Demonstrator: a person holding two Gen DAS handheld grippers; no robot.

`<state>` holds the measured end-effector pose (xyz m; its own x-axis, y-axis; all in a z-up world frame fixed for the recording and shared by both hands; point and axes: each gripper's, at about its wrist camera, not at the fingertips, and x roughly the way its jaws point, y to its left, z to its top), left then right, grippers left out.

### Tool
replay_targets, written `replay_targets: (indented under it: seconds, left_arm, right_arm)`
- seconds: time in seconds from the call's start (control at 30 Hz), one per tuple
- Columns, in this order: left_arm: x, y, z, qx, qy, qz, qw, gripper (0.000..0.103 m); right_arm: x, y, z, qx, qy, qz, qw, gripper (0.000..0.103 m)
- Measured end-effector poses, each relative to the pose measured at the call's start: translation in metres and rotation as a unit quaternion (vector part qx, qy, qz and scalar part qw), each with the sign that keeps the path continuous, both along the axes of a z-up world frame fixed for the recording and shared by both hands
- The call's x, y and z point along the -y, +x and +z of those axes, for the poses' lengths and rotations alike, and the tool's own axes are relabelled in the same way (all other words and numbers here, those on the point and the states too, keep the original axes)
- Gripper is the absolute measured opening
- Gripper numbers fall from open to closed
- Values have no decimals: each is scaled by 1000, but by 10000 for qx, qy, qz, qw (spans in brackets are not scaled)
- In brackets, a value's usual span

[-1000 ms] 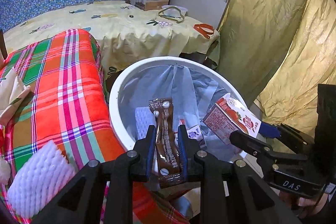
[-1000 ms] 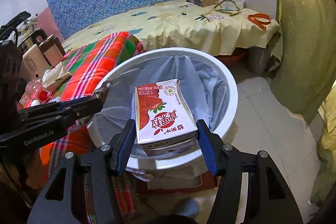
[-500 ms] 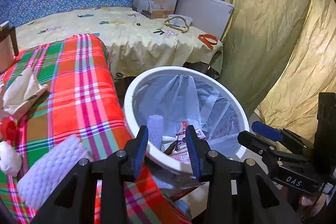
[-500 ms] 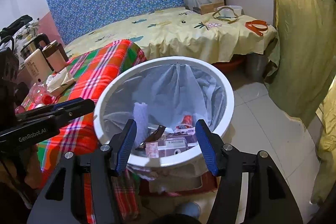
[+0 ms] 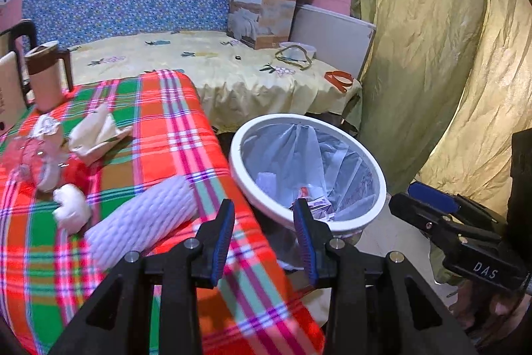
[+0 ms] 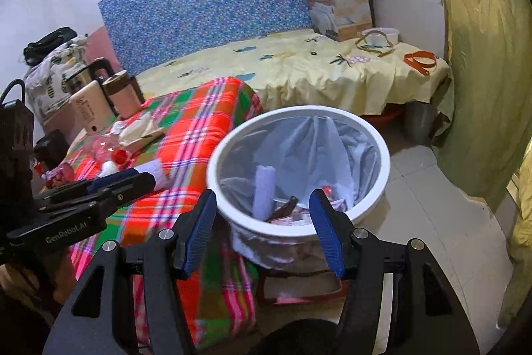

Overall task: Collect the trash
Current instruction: 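Move both tools back over the table toward the remaining trash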

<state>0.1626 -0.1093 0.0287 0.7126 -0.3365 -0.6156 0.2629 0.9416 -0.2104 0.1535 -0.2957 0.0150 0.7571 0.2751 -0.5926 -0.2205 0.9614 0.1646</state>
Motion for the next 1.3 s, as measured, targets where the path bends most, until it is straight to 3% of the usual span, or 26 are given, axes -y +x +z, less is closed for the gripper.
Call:
replay_targets:
  seconds: [0.43, 1.1, 1.3]
  left_arm:
    - [-33, -34, 4, 202, 59, 470, 9987, 38]
    - [-89, -59, -9, 162, 217, 1097, 9936, 38]
    - [-111, -64, -13, 110, 149, 1293, 9914, 38]
  right_arm:
    - [-31, -15, 5, 107, 50, 566, 9983, 60]
    - [-80, -27, -3, 283, -38, 1420, 9895, 60]
    - [-97, -20, -6, 7, 1, 1663, 9861, 60]
